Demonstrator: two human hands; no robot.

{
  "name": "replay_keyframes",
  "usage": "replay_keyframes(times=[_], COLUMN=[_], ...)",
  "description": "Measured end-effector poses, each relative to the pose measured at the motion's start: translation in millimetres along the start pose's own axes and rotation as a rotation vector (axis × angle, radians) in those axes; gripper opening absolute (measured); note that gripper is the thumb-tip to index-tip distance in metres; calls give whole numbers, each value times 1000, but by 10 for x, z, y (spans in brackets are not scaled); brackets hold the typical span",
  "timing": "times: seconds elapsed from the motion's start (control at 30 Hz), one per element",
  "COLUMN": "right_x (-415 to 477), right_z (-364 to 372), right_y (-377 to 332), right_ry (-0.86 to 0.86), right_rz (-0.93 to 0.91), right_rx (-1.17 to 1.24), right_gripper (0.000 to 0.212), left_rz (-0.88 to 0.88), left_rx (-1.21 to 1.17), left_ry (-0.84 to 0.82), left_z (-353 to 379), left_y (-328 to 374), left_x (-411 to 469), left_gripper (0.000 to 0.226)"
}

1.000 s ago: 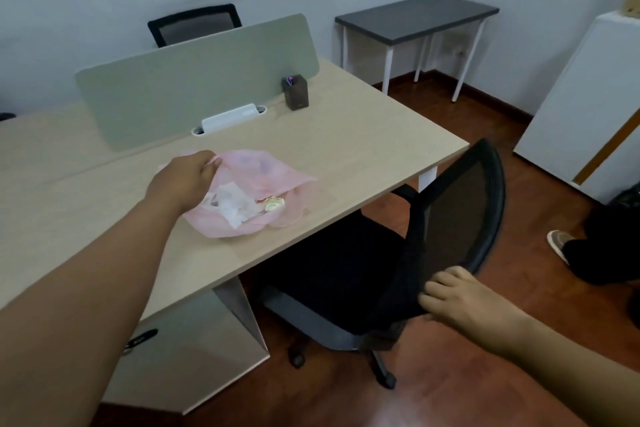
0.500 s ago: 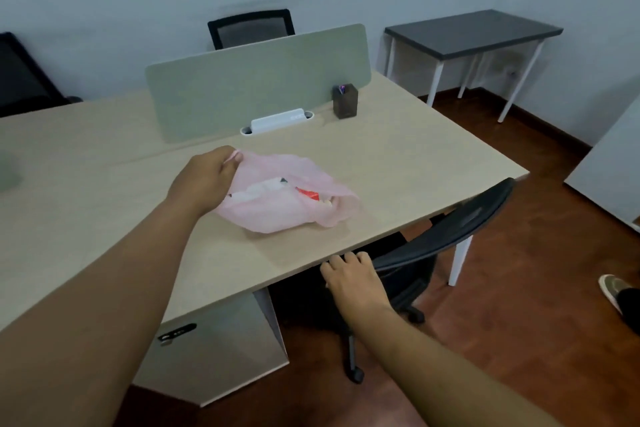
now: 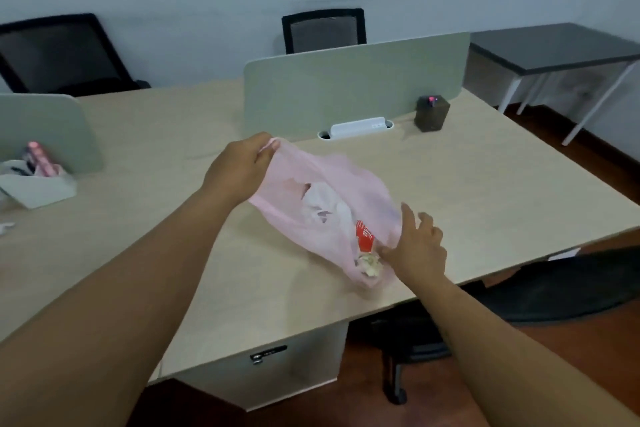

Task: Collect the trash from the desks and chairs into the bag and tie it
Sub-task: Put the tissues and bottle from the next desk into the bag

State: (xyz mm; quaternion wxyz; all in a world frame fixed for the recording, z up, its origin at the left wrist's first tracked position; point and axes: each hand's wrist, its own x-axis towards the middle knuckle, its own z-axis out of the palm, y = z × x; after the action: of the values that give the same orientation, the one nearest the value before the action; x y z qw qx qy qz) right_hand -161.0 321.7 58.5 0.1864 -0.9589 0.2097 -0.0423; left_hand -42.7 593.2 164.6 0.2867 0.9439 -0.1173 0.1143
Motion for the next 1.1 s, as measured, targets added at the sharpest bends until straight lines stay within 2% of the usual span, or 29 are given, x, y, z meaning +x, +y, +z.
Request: replay_keyframes(times=[0.07, 0.1, 0.2, 0.3, 0.4, 0.57, 0.6, 0.67, 0.73, 0.83, 0.9, 0.97, 1.03, 1.1], right_x=[0, 3, 115, 240, 248, 24, -36, -185, -342, -532, -617, -713, -791, -766], right_z=[202, 276, 418, 584, 838, 1240, 1319, 1438, 1573, 1781, 1926, 2045, 2152, 2247], right_y=[-181, -316, -865, -1488, -2059, -2824, -2945, -3189, -3411, -3743, -3968, -4153, -4338, -4440], right_ry=[0, 24, 20, -78, -226, -446, -486, -579, -601, -567, -610, -590, -481, -408], right_rz=[28, 16, -50, -141, -326, -691, -724, -699, -712, -853, -874, -821, -729, -749], right_rx=[162, 259, 430, 576, 638, 515, 479, 487, 521, 485, 411, 377, 429, 390], right_gripper=[41, 33, 31, 26, 32, 67, 68, 56, 42, 47, 47, 45, 50, 47], left_rz=[-13, -29, -120, -219, -358, -629, -668, -777, -919, -1129, -1209, -1238, -1223, -1205], left_rx=[41, 71, 130, 171, 219, 199, 189, 194, 221, 338, 349, 333, 320, 279], left_ry=[26, 40, 102, 136, 197, 307, 334, 375, 354, 170, 65, 11, -3, 13], left_z=[-145, -218, -473, -761, -1056, -1453, -1520, -1647, -1732, -1787, -1788, -1753, -1741, -1681], left_y=[-269, -420, -920, -1466, -1957, -2596, -2709, -2948, -3202, -3622, -3921, -4205, -4464, -4734], left_x=[23, 29, 35, -45, -282, -958, -1110, -1412, -1712, -2087, -2223, -2244, -2197, -2112], left_gripper=[34, 34, 31, 29, 24, 30, 37, 47, 58, 88, 99, 103, 104, 101])
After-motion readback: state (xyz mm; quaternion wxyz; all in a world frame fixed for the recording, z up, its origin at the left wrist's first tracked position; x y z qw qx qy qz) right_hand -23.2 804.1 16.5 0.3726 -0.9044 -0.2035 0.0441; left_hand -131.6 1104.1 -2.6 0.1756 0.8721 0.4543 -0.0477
